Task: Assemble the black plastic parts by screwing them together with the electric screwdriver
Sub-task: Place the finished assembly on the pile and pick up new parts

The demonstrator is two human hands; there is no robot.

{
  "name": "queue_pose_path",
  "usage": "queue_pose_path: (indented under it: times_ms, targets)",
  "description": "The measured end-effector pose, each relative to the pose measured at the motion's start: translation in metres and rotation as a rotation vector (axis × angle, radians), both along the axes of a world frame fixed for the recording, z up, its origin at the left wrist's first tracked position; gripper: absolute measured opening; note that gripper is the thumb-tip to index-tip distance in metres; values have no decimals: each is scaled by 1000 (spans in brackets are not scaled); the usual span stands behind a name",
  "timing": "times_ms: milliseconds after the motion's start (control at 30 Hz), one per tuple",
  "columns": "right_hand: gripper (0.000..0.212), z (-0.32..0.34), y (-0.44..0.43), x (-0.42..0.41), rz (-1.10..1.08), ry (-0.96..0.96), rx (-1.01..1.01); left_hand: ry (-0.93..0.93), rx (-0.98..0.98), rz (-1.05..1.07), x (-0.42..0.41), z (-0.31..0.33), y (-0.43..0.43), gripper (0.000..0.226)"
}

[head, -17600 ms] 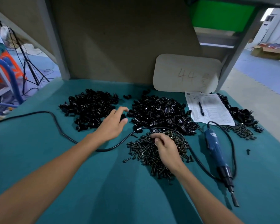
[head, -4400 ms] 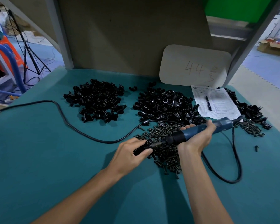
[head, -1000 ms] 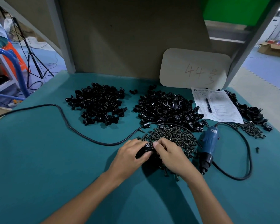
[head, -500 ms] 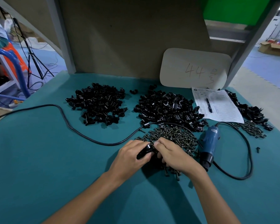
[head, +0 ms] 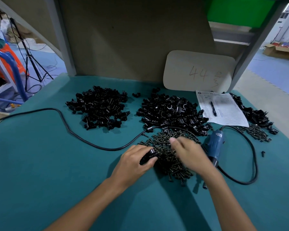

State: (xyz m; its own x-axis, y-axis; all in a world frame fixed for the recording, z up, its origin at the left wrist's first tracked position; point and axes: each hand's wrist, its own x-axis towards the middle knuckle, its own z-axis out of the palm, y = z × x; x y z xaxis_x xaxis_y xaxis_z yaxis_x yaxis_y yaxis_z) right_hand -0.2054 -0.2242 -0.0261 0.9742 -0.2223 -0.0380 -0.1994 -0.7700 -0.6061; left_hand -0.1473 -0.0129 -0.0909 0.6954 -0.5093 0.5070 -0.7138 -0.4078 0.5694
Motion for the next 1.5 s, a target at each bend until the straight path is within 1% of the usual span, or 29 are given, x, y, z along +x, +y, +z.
queue_pose_path:
  times_ms: [67, 100, 133, 167, 200, 233, 267, 300, 367, 400, 433, 500, 533, 567, 633, 667, 733, 800, 867, 1000, 1067, 1167, 1300, 1400, 1500]
  targets:
    - [35, 4, -29, -6, -250, -161, -79, 33, 11, 37, 0, 0, 0, 42]
    - [34, 3, -46, -10, -391, -233, -133, 60, 25, 62, 0, 0, 0, 44]
    - [42, 1, -62, -15, -507, -236, -182, 86, 43, 84, 0, -1, 0, 45]
    - [57, -2, -76, -19, -583, -149, -217, 101, 59, 99, 1, -1, 0, 45]
    - [72, -4, -86, -23, -620, -14, -221, 103, 73, 108, 2, -1, 0, 43]
    - [82, -6, -93, -24, -634, 101, -184, 96, 85, 113, 2, -2, -1, 40]
    - [82, -6, -97, -25, -651, 173, -134, 88, 96, 115, 2, -1, -1, 38]
    - [75, -7, -99, -25, -664, 201, -88, 82, 103, 114, 2, -1, -1, 35]
    - [58, -10, -104, -25, -687, 157, -9, 67, 114, 112, 2, -1, -1, 33]
    - [50, -11, -105, -25, -694, 95, 79, 54, 116, 110, 2, -1, -1, 32]
    - [41, -11, -107, -25, -699, 13, 219, 44, 116, 108, 2, -2, 0, 32]
    - [24, -6, -106, -29, -744, -153, 613, 39, 120, 100, 2, -2, -1, 35]
    - [20, -3, -105, -31, -775, -211, 825, 39, 131, 92, 2, -1, -1, 39]
    - [20, 0, -103, -34, -787, -264, 1022, 38, 145, 82, 1, 0, -2, 42]
    - [34, 2, -97, -40, -725, -409, 1364, 30, 181, 60, -1, 1, -2, 47]
    - [39, 2, -92, -41, -682, -483, 1495, 14, 200, 53, -2, 2, -2, 49]
    - [42, 2, -76, -41, -626, -570, 1659, -45, 223, 47, -5, 4, -4, 51]
    - [39, 0, -60, -37, -614, -629, 1713, -110, 220, 48, -7, 6, -4, 48]
    - [36, -2, -45, -30, -644, -695, 1715, -168, 203, 68, -9, 7, -4, 43]
    - [33, 2, -21, -10, -786, -819, 1776, -247, 205, 60, -11, 9, -4, 37]
    - [32, 7, -13, 0, -844, -878, 1795, -260, 211, 56, -10, 8, -4, 37]
    - [33, 12, -8, 10, -897, -940, 1755, -258, 217, 58, -9, 5, -4, 35]
    - [38, 14, -2, 18, -915, -925, 1717, -262, 224, 44, -8, 5, -4, 33]
    - [35, 9, 3, 20, -896, -889, 1695, -251, 238, 41, -8, 7, -4, 33]
    - [34, 6, 5, 22, -871, -874, 1699, -171, 276, 12, -8, 8, -1, 37]
